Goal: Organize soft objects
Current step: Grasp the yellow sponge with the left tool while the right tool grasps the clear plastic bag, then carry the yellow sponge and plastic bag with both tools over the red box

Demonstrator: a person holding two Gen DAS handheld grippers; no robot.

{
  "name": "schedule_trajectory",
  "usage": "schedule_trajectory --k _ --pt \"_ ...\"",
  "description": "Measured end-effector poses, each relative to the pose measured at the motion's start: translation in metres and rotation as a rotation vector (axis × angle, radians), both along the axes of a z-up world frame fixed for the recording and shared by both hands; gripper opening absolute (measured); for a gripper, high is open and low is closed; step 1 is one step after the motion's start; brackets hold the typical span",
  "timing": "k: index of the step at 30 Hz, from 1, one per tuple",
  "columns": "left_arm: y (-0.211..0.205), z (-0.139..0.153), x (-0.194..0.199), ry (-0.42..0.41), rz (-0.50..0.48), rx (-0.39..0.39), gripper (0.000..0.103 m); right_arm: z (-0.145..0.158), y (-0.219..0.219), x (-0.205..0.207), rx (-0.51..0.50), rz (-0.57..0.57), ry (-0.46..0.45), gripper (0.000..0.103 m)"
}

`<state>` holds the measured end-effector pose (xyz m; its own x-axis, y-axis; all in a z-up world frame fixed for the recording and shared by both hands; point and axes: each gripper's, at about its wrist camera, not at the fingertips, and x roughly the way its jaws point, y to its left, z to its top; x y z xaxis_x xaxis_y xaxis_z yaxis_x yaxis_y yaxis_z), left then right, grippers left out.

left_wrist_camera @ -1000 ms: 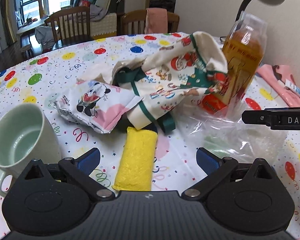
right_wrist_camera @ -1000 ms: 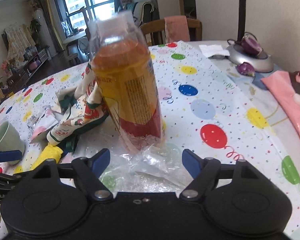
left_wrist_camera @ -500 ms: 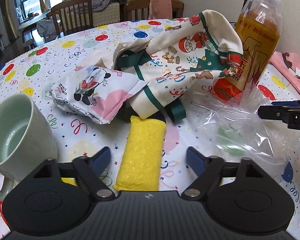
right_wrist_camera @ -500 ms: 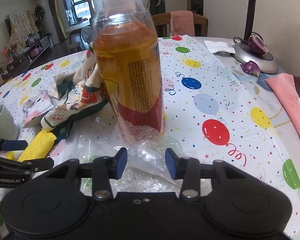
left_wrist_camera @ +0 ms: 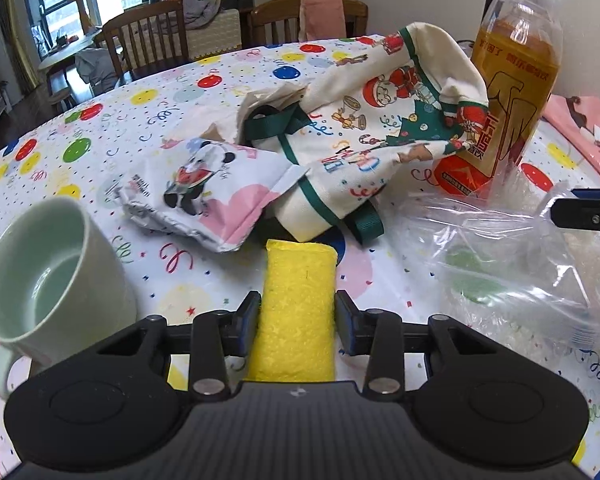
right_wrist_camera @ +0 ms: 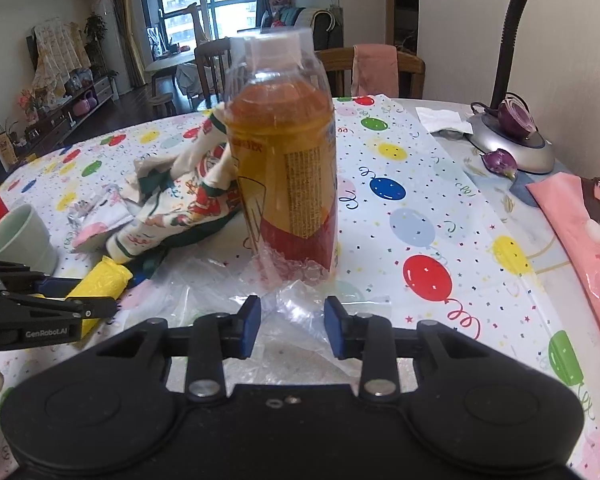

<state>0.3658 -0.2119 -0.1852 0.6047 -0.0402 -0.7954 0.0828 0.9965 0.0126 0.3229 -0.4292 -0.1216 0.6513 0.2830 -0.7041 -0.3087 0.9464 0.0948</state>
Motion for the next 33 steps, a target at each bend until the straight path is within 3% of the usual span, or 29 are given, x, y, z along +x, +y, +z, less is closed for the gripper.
schedule_trajectory --k 16,33 --pt "0.023 0.035 -0.038 -0.020 0.026 -0.089 0.038 0.045 -0.004 -0.046 0.079 0.005 -0.056 0.033" --pt "0.071 0.102 -0.093 -0.072 0.072 -0.168 0.038 0.110 0.028 -0.089 0.153 0.086 -0.142 0.033"
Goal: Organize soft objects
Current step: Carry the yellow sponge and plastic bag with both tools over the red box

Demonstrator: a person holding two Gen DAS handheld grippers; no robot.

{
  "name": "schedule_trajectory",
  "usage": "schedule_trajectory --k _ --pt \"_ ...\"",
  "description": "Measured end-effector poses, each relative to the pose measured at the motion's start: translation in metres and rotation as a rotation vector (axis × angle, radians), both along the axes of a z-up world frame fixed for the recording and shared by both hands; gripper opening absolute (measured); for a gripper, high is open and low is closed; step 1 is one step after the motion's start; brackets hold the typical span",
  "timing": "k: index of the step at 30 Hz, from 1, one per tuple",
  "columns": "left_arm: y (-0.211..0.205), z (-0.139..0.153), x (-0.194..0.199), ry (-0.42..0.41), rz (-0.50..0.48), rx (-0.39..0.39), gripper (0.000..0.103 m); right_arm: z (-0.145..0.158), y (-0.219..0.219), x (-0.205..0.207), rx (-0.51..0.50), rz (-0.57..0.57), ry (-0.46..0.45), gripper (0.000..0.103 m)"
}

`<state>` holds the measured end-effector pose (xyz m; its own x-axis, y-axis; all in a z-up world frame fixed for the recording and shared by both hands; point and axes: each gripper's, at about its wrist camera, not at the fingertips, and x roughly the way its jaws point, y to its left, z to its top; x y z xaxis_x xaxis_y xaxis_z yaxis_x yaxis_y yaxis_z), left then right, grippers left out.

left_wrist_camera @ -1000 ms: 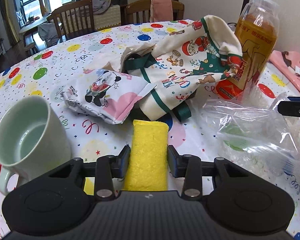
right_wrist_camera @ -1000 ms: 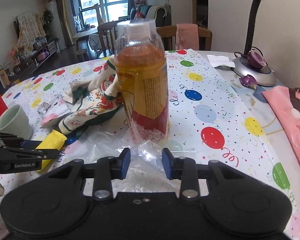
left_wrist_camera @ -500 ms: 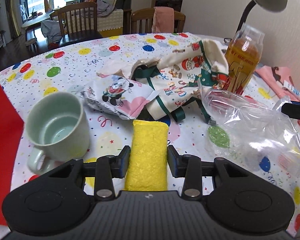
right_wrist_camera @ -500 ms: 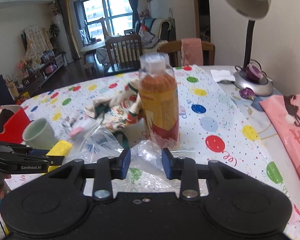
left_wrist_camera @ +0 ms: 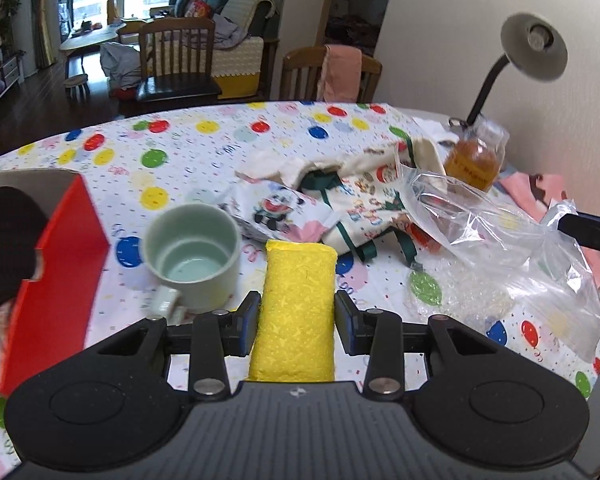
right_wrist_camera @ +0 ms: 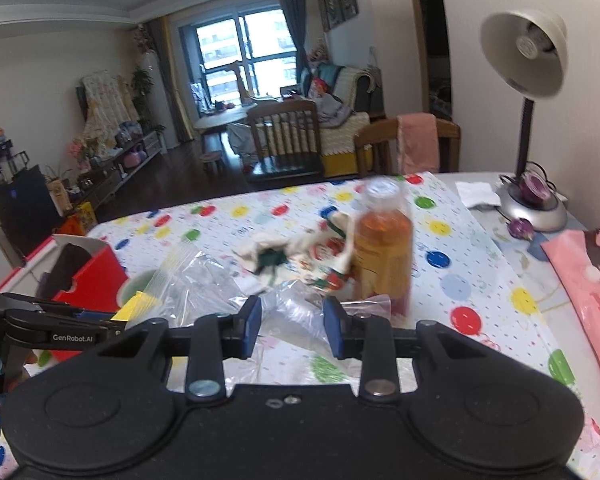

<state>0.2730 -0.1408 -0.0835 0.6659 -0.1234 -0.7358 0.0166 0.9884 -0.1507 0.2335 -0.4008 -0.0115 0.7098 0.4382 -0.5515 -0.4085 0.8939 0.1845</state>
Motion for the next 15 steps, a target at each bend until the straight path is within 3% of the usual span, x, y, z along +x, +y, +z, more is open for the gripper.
schedule_trajectory --k 15 --pt "0.092 0.047 -0.047 -0.062 0.098 -0.019 0.039 0.035 0.098 -0.017 0.048 0.143 -0.072 0.033"
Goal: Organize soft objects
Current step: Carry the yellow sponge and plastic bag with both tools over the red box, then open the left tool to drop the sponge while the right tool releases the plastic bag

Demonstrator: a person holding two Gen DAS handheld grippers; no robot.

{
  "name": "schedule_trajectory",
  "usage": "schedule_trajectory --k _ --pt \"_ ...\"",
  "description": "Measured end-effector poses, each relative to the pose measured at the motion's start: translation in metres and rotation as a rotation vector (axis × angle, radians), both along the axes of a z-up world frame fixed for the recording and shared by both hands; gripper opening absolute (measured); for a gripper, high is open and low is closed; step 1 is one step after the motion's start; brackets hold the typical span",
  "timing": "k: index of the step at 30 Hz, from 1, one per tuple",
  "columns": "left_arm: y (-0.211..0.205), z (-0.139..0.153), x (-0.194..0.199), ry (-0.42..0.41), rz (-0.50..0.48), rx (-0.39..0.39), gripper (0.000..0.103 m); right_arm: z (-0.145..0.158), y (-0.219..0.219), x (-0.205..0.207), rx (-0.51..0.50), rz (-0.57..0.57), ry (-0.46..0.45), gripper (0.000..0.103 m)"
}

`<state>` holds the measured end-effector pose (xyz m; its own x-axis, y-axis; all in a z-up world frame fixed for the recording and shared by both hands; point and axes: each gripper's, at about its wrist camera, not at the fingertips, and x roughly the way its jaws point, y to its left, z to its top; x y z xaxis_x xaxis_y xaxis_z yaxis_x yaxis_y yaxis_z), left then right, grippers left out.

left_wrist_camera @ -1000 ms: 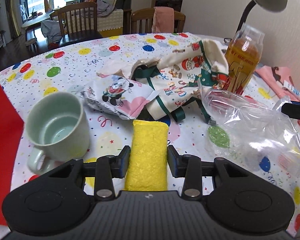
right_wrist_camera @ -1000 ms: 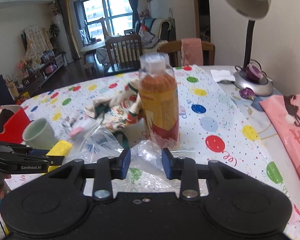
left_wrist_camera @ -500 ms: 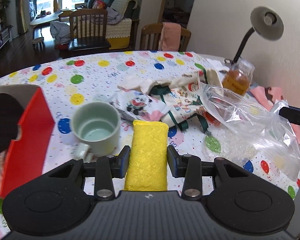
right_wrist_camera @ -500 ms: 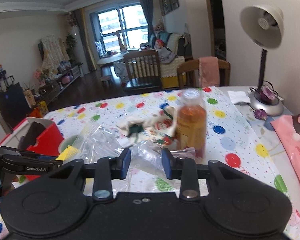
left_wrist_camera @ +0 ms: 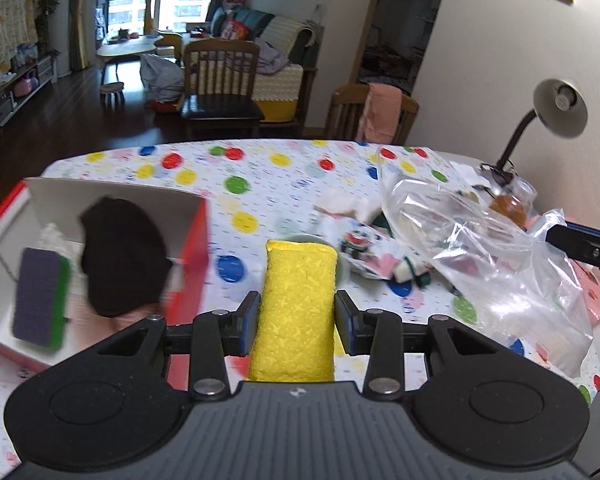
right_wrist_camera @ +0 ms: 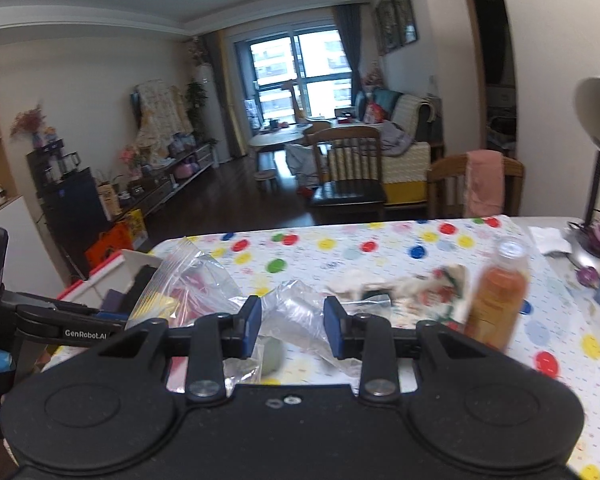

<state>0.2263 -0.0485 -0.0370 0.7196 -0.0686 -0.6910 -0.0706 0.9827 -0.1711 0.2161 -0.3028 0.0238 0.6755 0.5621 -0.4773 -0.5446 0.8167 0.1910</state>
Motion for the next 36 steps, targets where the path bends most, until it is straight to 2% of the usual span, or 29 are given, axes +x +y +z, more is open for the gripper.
schedule_trajectory --k 14,21,29,36 --pt "0.114 0.025 -0.027 -0.061 0.085 0.047 0.039 0.007 0.106 -0.003 -0.023 0.086 -0.007 0.033" --pt "0.160 0.016 -0.024 -0.033 0.105 0.062 0.039 0.001 0.149 0.005 -0.020 0.095 0.038 0.033" --pt "0.203 0.005 -0.037 -0.009 0.156 0.040 0.038 -0.017 0.229 0.003 -0.108 0.187 0.041 0.033" --pt "0.236 -0.001 -0.058 -0.004 0.190 0.064 0.038 -0.037 0.294 -0.006 -0.200 0.237 0.015 0.033"
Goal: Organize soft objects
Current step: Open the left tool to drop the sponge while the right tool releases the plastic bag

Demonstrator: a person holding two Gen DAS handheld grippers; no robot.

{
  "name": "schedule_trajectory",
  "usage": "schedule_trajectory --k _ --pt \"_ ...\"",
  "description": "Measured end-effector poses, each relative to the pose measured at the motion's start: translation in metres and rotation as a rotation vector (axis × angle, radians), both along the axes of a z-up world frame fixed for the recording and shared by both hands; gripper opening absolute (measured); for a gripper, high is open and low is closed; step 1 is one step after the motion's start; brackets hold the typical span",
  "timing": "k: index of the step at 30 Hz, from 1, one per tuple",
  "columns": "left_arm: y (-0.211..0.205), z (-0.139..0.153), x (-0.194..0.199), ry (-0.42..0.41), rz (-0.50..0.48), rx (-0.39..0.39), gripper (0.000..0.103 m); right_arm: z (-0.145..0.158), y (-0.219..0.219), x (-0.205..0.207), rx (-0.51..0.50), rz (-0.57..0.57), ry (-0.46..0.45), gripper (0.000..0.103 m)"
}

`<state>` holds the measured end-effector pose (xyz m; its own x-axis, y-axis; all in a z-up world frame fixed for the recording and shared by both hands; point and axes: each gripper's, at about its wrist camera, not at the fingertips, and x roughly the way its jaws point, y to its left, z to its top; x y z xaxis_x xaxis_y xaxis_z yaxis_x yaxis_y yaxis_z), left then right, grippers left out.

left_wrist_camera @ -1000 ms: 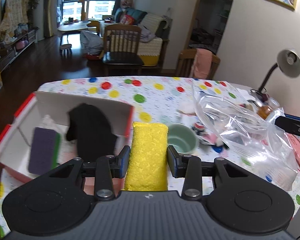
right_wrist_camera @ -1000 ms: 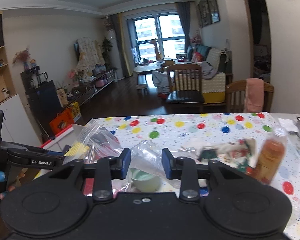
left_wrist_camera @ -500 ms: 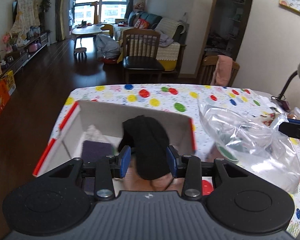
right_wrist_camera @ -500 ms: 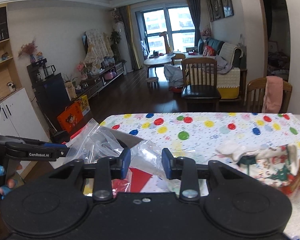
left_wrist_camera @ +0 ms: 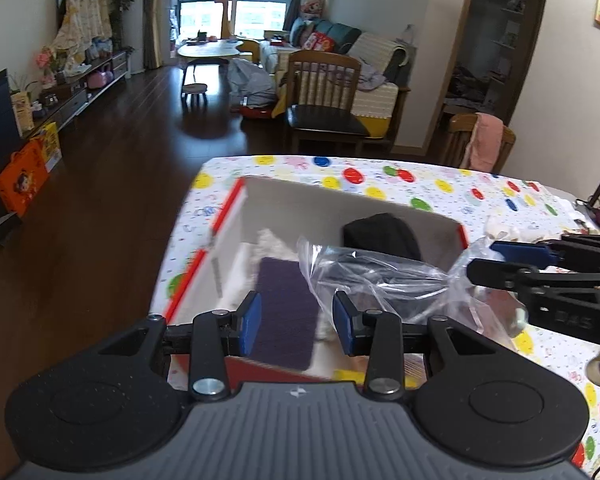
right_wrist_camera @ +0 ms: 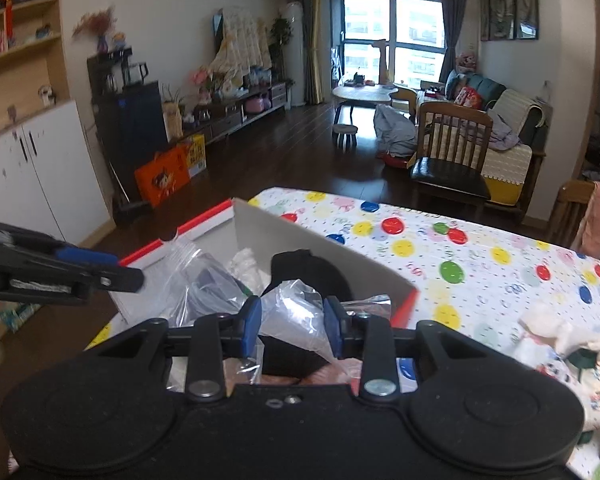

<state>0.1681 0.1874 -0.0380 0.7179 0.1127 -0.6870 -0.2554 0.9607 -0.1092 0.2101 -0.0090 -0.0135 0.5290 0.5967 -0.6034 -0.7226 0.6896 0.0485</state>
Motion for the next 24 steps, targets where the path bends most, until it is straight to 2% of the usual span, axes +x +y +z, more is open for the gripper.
schedule_trajectory --k 9,15,18,22,24 --pt "0.028 -0.005 -0.021 0.019 0.029 0.000 0.038 -0.034 0.053 0.005 -0.087 -0.076 -0.005 0.034" --pt "0.031 -0.008 -0.024 0.035 0.012 -0.005 0.038 -0.049 0.066 0.006 -0.134 -0.104 -0.010 0.038" --pt "0.030 -0.010 -0.024 0.044 -0.004 -0.002 0.038 -0.052 0.067 0.009 -0.131 -0.117 0.018 0.039" --pt "0.027 -0.010 -0.020 0.046 -0.026 -0.007 0.041 -0.048 0.062 0.010 -0.094 -0.119 0.043 0.053" --pt "0.025 -0.010 -0.017 0.044 -0.033 -0.010 0.042 -0.043 0.057 0.008 -0.071 -0.116 0.054 0.056"
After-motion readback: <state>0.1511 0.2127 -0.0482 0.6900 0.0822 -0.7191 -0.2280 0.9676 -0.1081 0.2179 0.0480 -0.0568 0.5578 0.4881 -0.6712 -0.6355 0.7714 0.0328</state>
